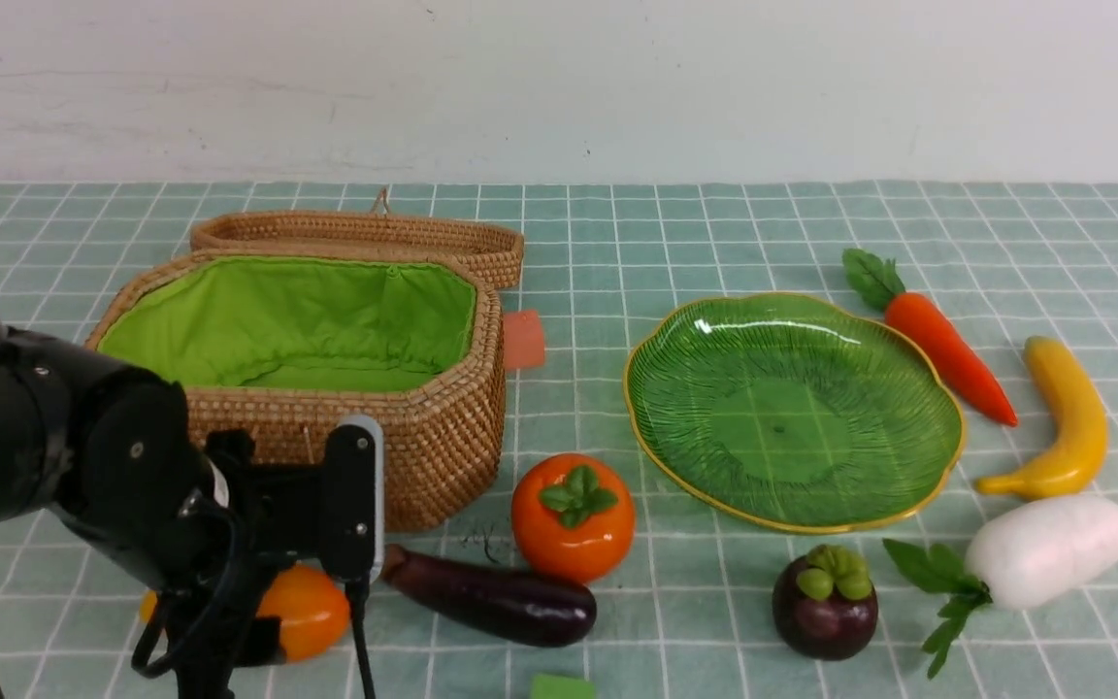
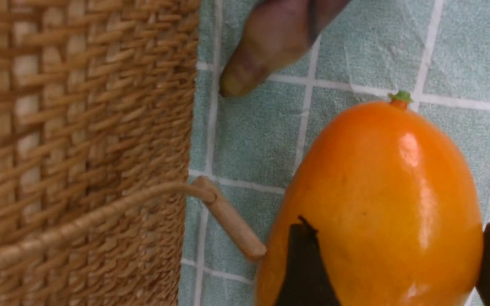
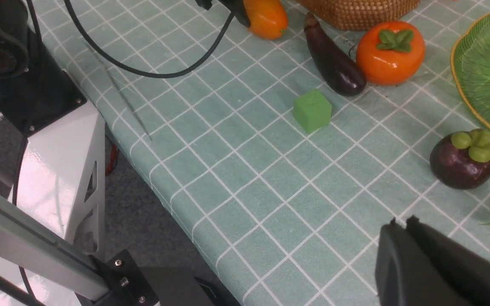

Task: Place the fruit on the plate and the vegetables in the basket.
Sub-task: Grab the mango with your left arm and place it on the right plate

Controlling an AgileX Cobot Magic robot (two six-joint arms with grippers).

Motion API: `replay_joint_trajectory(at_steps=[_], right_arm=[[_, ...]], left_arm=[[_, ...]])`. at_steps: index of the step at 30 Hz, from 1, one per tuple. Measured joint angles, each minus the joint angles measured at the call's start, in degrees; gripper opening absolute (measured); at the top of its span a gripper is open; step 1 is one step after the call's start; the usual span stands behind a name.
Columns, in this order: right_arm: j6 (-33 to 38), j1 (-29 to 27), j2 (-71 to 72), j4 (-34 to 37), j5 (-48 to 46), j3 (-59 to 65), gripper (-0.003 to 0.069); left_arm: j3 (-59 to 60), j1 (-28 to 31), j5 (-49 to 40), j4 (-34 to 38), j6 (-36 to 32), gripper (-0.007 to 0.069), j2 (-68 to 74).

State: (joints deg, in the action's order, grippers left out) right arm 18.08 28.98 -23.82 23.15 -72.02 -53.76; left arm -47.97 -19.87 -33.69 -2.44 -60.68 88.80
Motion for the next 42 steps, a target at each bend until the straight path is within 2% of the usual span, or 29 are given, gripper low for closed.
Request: replay_joint_trajectory(at_steps=[11,14,17,20,24,30,36,42], right_arm=[[-0.1,0.0,0.0,0.0,0.0,0.0,0.0017],[-0.1,0.0,0.0,0.0,0.0,0.0,0.0017],[-0.1,0.0,-0.1,0.0,0.0,-0.1,0.002],[-0.1,0.0,-0.1,0.0,0.0,-0.1,0.0022],[-0.1,0.0,-0.1,0.0,0.4,-0.1,0.0023],[-0.1,0.0,-0.1,0.0,1.0,-0.1,0.0023],[-0.1,0.0,-0.1,0.0,2.5,-0.1,0.0025],[-0.2,0.0,-0.1,-0.3,5.3,-0.1,0.0029]], left_arm=[[-0.4,0.0,-3.7,1.6,0.2,0.0465,-0.2],[-0.4,0.0,-3.9,1.7,0.2,0.051,-0.2],[0.7,0.0,-8.3,2.8,0.4,0.0628,0.6],[0.8,0.0,-8.7,3.0,0.4,0.0665,0.8],[0.8,0.0,-7.5,3.1,0.4,0.0657,0.8],[0.7,0.0,-7.0,2.8,0.4,0.0526,2.3],[0.3,0.0,-7.3,2.4,2.0,0.0525,2.5],[-4.3,-1.1,-11.7,6.4,11.5,0.0525,-2.0]])
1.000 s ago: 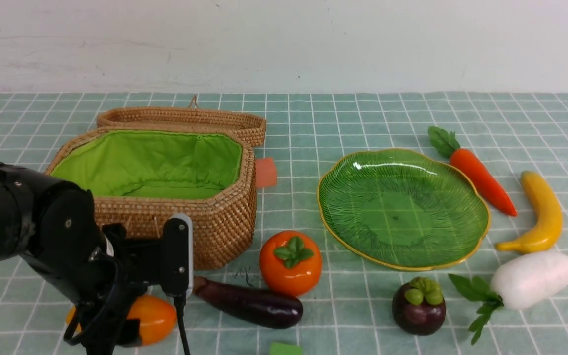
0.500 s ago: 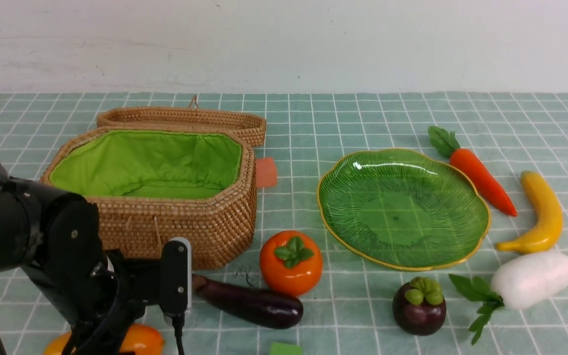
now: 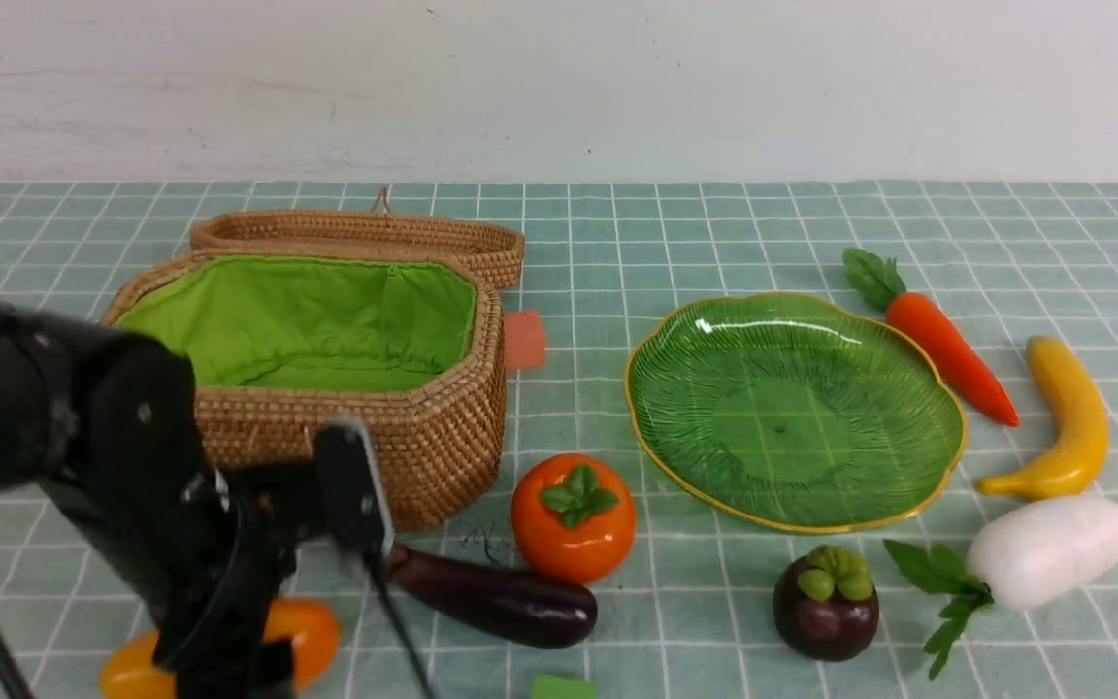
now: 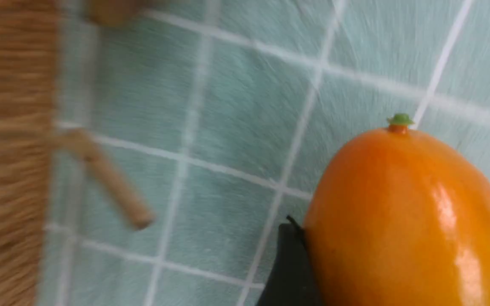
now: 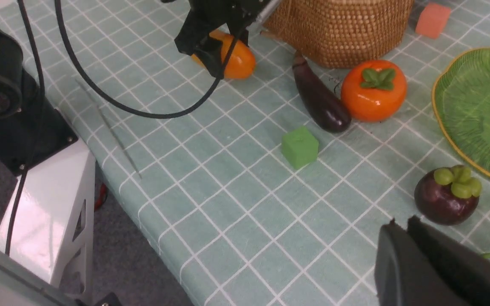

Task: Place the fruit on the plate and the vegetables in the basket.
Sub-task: Grab the mango with your left arm and place it on the right plate

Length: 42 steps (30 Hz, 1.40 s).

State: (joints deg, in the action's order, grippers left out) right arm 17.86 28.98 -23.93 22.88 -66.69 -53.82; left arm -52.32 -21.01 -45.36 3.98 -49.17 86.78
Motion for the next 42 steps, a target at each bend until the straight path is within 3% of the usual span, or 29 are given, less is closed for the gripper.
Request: replay_joint_trajectory(at_steps=[4,6,10,17,22,27,30,35,39,40,42], right_arm=[[-2.8,0.0,0.0,-1.8,4.6,0.0,0.0034],[-7.6,0.0,0.0,-4.8,7.8,0.0,0.0034],[-17.3,0.0,0.0,-11.1,10.5,0.0,0.0034],[-26.0,0.0,-0.1,-17.4,10.6,0.0,0.0034],[-26.6,0.0,-0.1,-17.4,10.5,0.0,0.0034],[-26.6,0.0,-0.1,-17.3,10.4,0.0,0.0034],[-26.6,0.0,-0.1,-17.3,10.3,0.0,0.0034],[-26.6,0.0,-0.1,-17.3,10.3,0.0,0.0034],[-26.6,0.1,-0.1,-17.3,10.3,0.0,0.0034],[-26.6,0.1,-0.1,-17.3,10.0,0.0,0.0034],[-26.6,0.1,-0.1,-17.3,9.8,0.0,0.0034]], left_arm=[[-5.8,-6.1,1.7,5.9,4.3,0.0525,-5.1],[-10.6,-12.5,7.2,9.0,7.3,0.0525,-4.8],[-20.9,-19.3,16.0,11.5,14.0,0.0525,3.3],[-43.8,-21.4,19.4,11.7,22.2,0.0525,26.8],[-59.1,-21.2,17.2,9.7,23.2,0.0525,40.6],[-64.9,-21.2,16.7,7.7,23.3,0.0536,47.6],[-65.5,-21.2,16.5,7.3,23.4,0.0644,49.0],[-65.8,-21.1,13.3,7.5,23.5,0.0666,47.2],[-65.8,-21.1,5.6,7.8,23.5,0.0633,43.1],[-65.8,-21.1,-2.4,7.9,23.5,0.0568,39.7],[-65.8,-21.1,-9.1,7.7,23.3,0.0496,36.9]])
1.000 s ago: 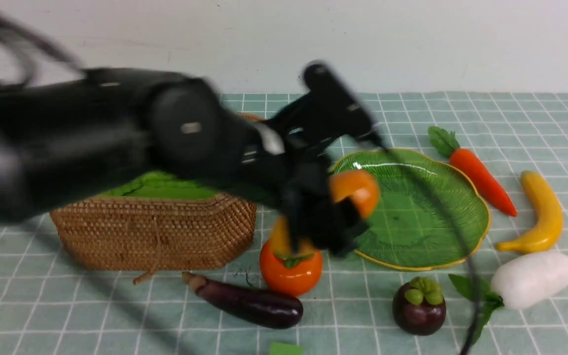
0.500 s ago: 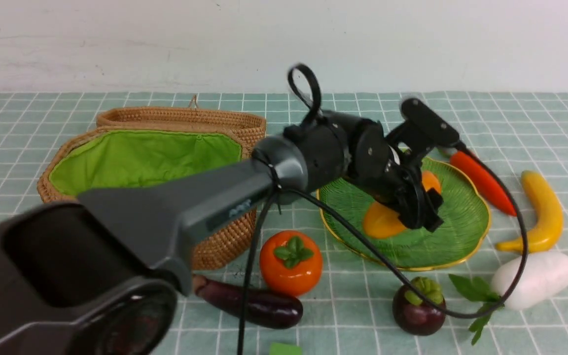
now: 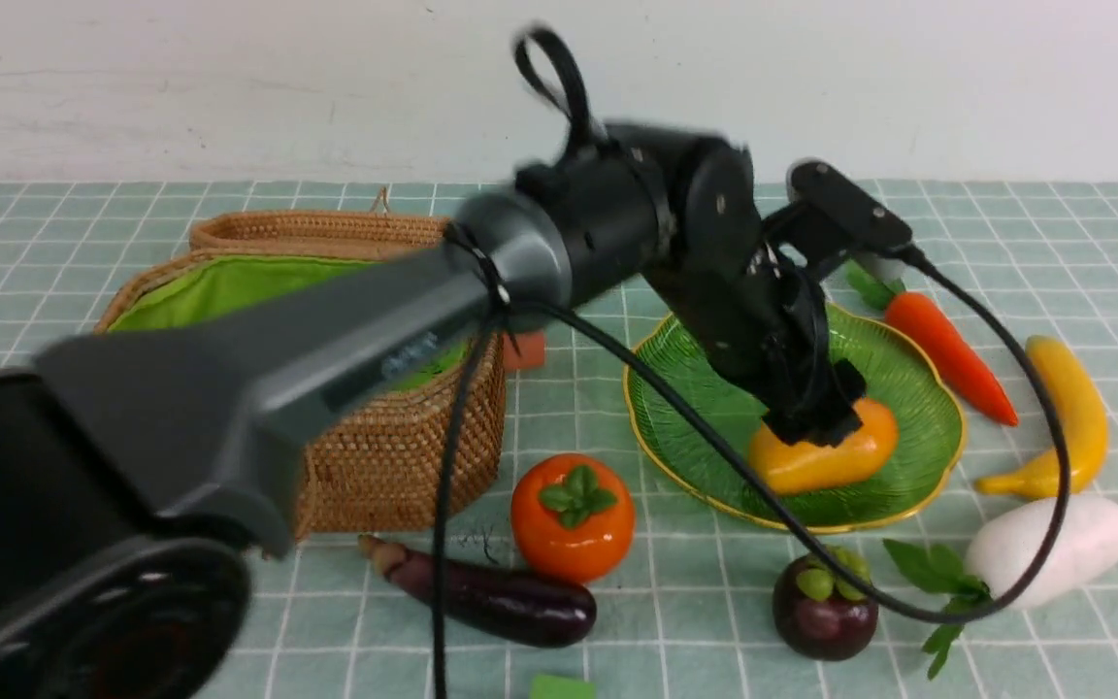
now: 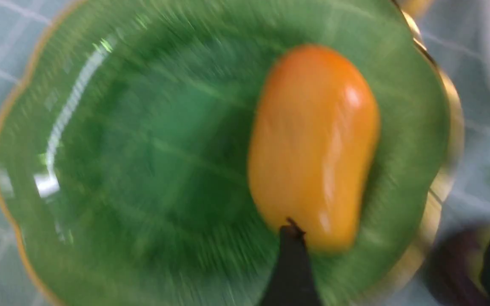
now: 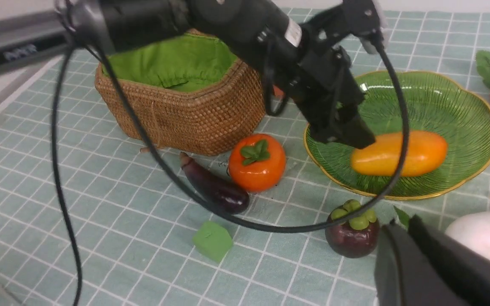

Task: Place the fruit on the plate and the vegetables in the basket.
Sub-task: Grab the mango with your left arm and place it on the right plate, then use the left arm to grab an eggplant and put it into the left basket

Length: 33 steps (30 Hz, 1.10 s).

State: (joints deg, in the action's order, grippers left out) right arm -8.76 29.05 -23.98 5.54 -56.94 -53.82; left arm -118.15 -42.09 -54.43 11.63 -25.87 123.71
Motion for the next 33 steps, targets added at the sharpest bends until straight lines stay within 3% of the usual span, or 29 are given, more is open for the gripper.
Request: replay_joint_trajectory(at_steps=[1,2,3,4,6,8,13,16,18,22,23,27,33], right_arm=[[0.1,0.0,0.0,0.0,-0.4,0.0,0.0034],[0.8,0.0,0.0,0.1,-1.5,0.0,0.0034],[1.1,0.0,0.0,0.2,-1.7,0.0,0.0034],[2.6,0.0,0.0,0.9,-3.4,0.0,0.0034],[4.2,0.0,0.0,2.2,-4.7,0.0,0.0034],[6.0,0.0,0.0,3.7,-5.5,0.0,0.0034],[14.4,0.0,0.0,9.3,-7.0,0.0,0.0034],[21.9,0.0,0.0,13.9,-8.7,0.0,0.0034],[26.6,0.0,0.0,16.6,-9.9,0.0,0.0034],[31.1,0.0,0.0,20.7,-10.3,0.0,0.0034],[31.8,0.0,0.0,22.0,-10.4,0.0,0.0034],[32.4,0.0,0.0,23.7,-10.4,0.0,0.0038],[32.4,0.0,0.0,25.7,-11.5,0.0,0.0044]], left_arm=[[0.0,0.0,-3.8,-0.4,-0.3,0.0445,-1.6],[0.0,-0.2,-10.0,-1.5,-1.7,0.0344,-4.3],[0.0,-0.3,-10.8,-1.6,-2.2,0.0328,-4.7],[0.9,-0.7,-14.5,-3.2,-4.1,0.0185,-8.1],[4.6,-1.4,-15.5,-5.4,-5.0,0.0045,-12.5],[9.8,-2.4,-15.9,-8.5,-5.3,-0.0013,-16.7],[27.0,-3.3,-16.2,-16.1,-5.9,-0.0013,-26.7],[37.6,-3.3,-15.3,-18.4,-7.2,0.0008,-31.4],[42.1,-3.3,-12.8,-18.7,-7.9,0.0063,-32.9],[46.9,-3.3,-7.9,-19.4,-8.4,0.0218,-32.3],[47.9,-3.3,-6.2,-20.2,-8.5,0.0314,-31.2],[48.1,-3.3,-0.5,-23.2,-8.5,0.0488,-27.9],[48.1,-3.3,4.4,-25.2,-8.6,0.0519,-22.2]])
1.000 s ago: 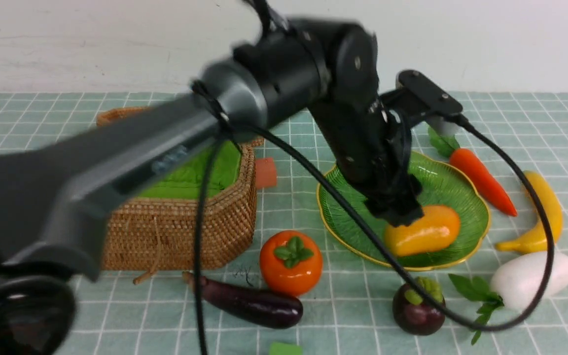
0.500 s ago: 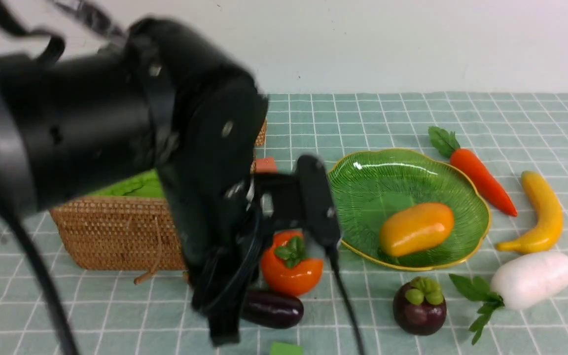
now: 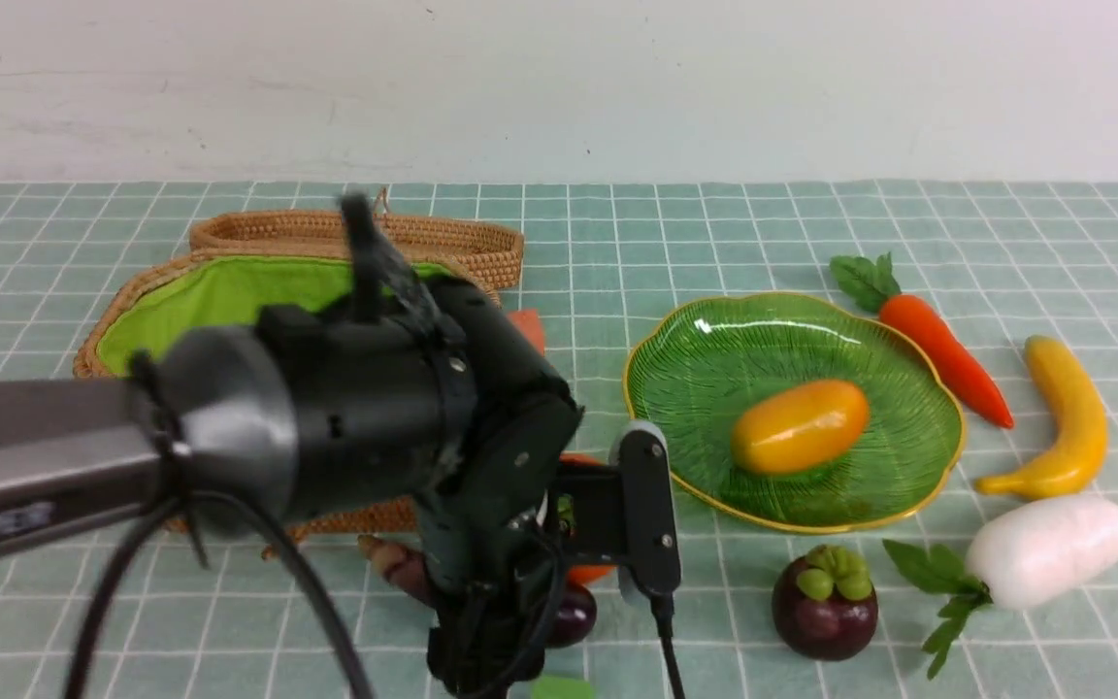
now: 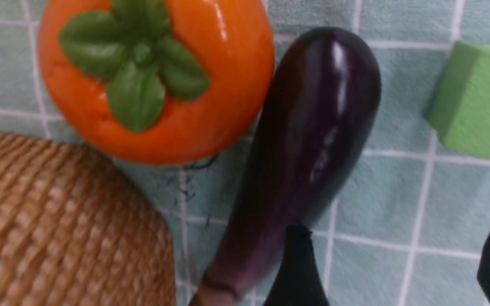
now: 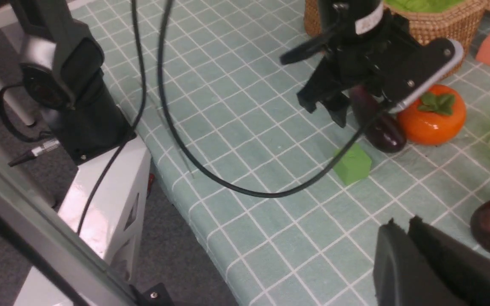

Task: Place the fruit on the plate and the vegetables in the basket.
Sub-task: Use the left arm to grab an eggplant and put it into the left basket

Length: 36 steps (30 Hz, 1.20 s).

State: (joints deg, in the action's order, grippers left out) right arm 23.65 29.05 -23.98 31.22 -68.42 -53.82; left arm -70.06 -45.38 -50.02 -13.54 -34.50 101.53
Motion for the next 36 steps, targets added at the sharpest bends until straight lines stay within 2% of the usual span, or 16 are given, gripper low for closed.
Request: replay_joint_trajectory(at_steps=[5,12,14,19,28,36], right_arm=[[0.0,0.0,0.0,2.3,-1.6,0.0,0.0045],[0.0,0.0,0.0,2.9,-2.0,0.0,0.005],[0.0,0.0,0.0,3.0,-2.0,0.0,0.005],[0.0,0.0,0.0,3.0,-1.9,0.0,0.0053],[0.0,0.0,0.0,2.6,0.7,0.0,0.0056],[0.0,0.0,0.0,2.4,3.7,0.0,0.0061]], left_arm=[[0.0,1.2,6.0,-2.9,0.0,0.0507,4.7],[-0.1,1.5,9.2,-4.6,-0.3,0.0503,7.4],[-0.1,1.5,8.7,-4.7,-0.3,0.0491,8.5],[-0.1,1.5,7.8,-4.7,1.1,0.0403,8.6],[-0.1,1.5,4.6,-4.8,4.6,0.0405,7.5],[-0.1,1.5,1.8,-1.0,6.0,0.0405,0.1]])
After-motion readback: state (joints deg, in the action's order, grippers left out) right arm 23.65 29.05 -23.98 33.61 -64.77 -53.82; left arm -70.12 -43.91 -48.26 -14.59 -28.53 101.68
